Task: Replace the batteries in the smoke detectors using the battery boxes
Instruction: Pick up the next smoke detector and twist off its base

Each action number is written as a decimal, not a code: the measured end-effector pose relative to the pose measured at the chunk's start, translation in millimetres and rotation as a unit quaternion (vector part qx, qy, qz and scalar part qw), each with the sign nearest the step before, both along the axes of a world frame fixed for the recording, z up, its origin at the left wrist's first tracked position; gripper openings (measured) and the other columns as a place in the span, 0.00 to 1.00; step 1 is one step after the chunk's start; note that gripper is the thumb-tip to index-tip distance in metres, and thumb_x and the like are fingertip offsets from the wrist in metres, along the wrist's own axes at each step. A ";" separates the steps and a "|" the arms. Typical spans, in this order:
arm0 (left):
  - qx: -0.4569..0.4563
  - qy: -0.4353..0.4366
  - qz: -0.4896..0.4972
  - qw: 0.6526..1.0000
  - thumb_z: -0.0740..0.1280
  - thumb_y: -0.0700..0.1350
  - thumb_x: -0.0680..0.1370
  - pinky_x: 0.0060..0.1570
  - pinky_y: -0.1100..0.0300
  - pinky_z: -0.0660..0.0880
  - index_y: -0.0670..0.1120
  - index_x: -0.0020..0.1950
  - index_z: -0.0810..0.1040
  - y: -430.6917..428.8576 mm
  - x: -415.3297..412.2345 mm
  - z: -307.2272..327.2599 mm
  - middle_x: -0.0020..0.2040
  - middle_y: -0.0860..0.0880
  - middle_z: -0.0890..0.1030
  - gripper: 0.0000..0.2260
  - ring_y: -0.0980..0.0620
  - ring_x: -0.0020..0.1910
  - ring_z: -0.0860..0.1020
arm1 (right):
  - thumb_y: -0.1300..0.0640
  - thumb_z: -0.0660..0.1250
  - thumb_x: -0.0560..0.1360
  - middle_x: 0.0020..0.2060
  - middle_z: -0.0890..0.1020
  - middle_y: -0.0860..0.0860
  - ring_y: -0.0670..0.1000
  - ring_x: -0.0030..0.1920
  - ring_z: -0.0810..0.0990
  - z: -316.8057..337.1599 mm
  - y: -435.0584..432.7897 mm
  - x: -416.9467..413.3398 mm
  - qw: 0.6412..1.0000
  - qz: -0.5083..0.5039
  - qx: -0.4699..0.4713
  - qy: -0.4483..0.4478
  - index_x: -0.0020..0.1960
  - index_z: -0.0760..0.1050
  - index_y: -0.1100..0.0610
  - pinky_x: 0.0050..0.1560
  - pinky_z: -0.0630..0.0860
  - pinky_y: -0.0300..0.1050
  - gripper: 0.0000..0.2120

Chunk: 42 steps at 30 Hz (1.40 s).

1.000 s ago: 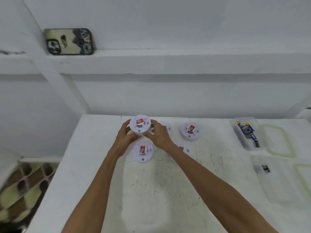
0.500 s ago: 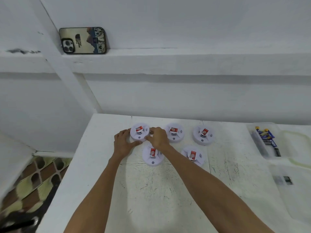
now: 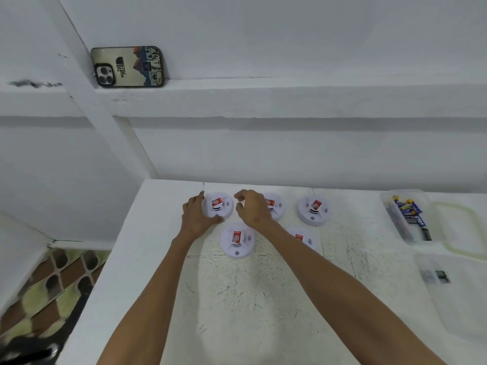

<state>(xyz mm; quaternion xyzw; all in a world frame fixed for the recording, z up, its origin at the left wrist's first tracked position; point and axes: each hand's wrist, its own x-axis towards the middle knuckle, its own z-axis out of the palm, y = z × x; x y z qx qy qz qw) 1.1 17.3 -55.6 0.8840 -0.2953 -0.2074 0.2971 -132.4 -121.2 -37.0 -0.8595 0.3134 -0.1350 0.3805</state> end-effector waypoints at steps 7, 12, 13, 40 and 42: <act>-0.074 0.015 -0.073 0.994 0.81 0.50 0.72 0.72 0.46 0.68 0.45 0.81 0.64 -37.5 -22.8 13.3 0.77 0.44 0.69 0.42 0.42 0.76 0.66 | 0.62 0.64 0.78 0.64 0.74 0.58 0.58 0.64 0.70 -1.1 -36.2 -40.4 0.992 -0.112 -0.033 0.040 0.65 0.76 0.59 0.57 0.73 0.47 0.16; -0.058 0.054 -0.120 0.990 0.80 0.44 0.74 0.71 0.48 0.70 0.46 0.83 0.60 -65.7 -54.4 14.2 0.77 0.43 0.69 0.42 0.43 0.74 0.70 | 0.58 0.65 0.78 0.63 0.74 0.61 0.60 0.62 0.75 -11.4 -50.0 -67.4 0.988 -0.120 0.039 0.089 0.72 0.65 0.60 0.57 0.74 0.50 0.24; -0.048 0.070 -0.126 0.988 0.80 0.45 0.74 0.72 0.47 0.70 0.46 0.83 0.59 -69.1 -58.9 12.8 0.79 0.43 0.68 0.44 0.43 0.75 0.69 | 0.58 0.66 0.78 0.61 0.77 0.62 0.60 0.60 0.77 -13.4 -50.1 -70.3 0.987 -0.122 0.050 0.090 0.73 0.64 0.61 0.54 0.74 0.48 0.25; -0.241 0.105 -0.165 0.951 0.72 0.39 0.81 0.50 0.70 0.77 0.47 0.68 0.81 -89.6 -102.9 26.9 0.61 0.48 0.82 0.15 0.64 0.47 0.80 | 0.47 0.62 0.82 0.45 0.78 0.52 0.52 0.43 0.79 -1.3 -67.6 -153.5 0.981 -0.160 -0.025 -0.102 0.49 0.81 0.59 0.44 0.73 0.42 0.17; -0.258 0.119 -0.172 0.943 0.70 0.40 0.82 0.52 0.70 0.77 0.50 0.69 0.80 -95.8 -115.0 25.0 0.64 0.50 0.80 0.16 0.63 0.51 0.80 | 0.45 0.62 0.82 0.41 0.83 0.51 0.51 0.41 0.83 2.3 -67.4 -166.5 0.976 -0.182 0.014 -0.116 0.47 0.82 0.57 0.41 0.77 0.42 0.18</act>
